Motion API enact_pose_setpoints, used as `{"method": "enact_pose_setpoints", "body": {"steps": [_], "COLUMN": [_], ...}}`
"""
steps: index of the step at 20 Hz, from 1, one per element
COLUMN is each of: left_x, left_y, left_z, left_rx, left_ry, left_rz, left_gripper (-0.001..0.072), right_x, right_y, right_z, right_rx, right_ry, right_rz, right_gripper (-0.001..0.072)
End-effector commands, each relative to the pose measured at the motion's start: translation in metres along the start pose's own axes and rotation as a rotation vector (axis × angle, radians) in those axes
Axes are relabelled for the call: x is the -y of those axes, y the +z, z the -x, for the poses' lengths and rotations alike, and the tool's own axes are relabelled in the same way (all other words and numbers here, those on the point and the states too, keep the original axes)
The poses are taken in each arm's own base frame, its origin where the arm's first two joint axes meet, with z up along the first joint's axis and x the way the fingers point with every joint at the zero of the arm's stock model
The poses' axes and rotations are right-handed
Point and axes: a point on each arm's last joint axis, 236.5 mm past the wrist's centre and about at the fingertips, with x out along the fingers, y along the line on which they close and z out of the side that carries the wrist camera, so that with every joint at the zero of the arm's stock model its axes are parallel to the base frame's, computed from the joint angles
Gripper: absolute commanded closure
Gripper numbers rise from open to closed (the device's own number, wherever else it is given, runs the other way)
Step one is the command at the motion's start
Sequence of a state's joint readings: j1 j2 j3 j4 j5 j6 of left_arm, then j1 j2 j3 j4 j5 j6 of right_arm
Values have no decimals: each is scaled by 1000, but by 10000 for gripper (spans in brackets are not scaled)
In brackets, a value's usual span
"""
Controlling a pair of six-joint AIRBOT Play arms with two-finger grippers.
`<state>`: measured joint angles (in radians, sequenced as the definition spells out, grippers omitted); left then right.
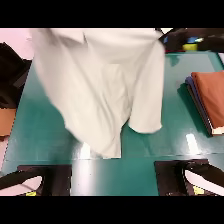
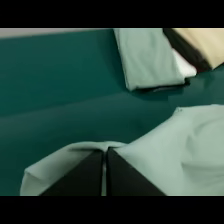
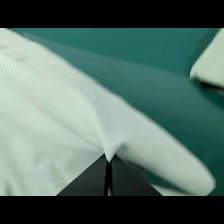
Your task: Fold the shirts.
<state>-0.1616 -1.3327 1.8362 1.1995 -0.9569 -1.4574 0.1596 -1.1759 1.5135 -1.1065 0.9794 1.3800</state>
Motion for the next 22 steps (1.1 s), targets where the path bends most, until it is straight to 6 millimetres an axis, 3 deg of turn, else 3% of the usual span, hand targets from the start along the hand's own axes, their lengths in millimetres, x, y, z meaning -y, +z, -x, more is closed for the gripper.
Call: {"method": "enact_pose_setpoints", "body": {"steps": [1,3,5,6,7,8,10,13,15,18,20,21,22], "left_x": [-42,-55,-58,-59,-60,-63,-77,-102,-113,-111,-96,-89,-82], "left_y": [-98,-141,-156,-153,-150,-149,-152,-172,-194,-240,-278,-297,-314], "left_z": [-108,-136,-143,-143,-141,-138,-127,-87,-57,-20,0,11,20], "left_rx": [-258,-364,-400,-391,-383,-386,-423,-553,-632,-700,-735,-749,-758], "left_ry": [18,25,26,29,33,38,57,84,102,140,142,145,146], "left_rz": [81,110,119,116,122,133,170,206,227,258,297,321,342], "left_gripper": [686,685,681,463,236,220,220,220,220,220,220,220,220], "right_x": [37,51,60,64,66,69,76,95,114,138,150,154,159], "right_y": [-47,-70,-88,-93,-94,-92,-84,-87,-115,-193,-250,-273,-297], "right_z": [-82,-111,-129,-135,-139,-141,-135,-100,-68,-16,17,31,44], "right_rx": [-154,-212,-256,-266,-262,-249,-229,-251,-292,-406,-483,-507,-525], "right_ry": [-19,-30,-33,-37,-40,-46,-58,-89,-126,-187,-224,-242,-263], "right_rz": [-112,-141,-163,-170,-175,-177,-184,-193,-236,-368,-486,-543,-612], "right_gripper": [693,693,692,677,523,371,360,360,361,361,359,286,144]}}
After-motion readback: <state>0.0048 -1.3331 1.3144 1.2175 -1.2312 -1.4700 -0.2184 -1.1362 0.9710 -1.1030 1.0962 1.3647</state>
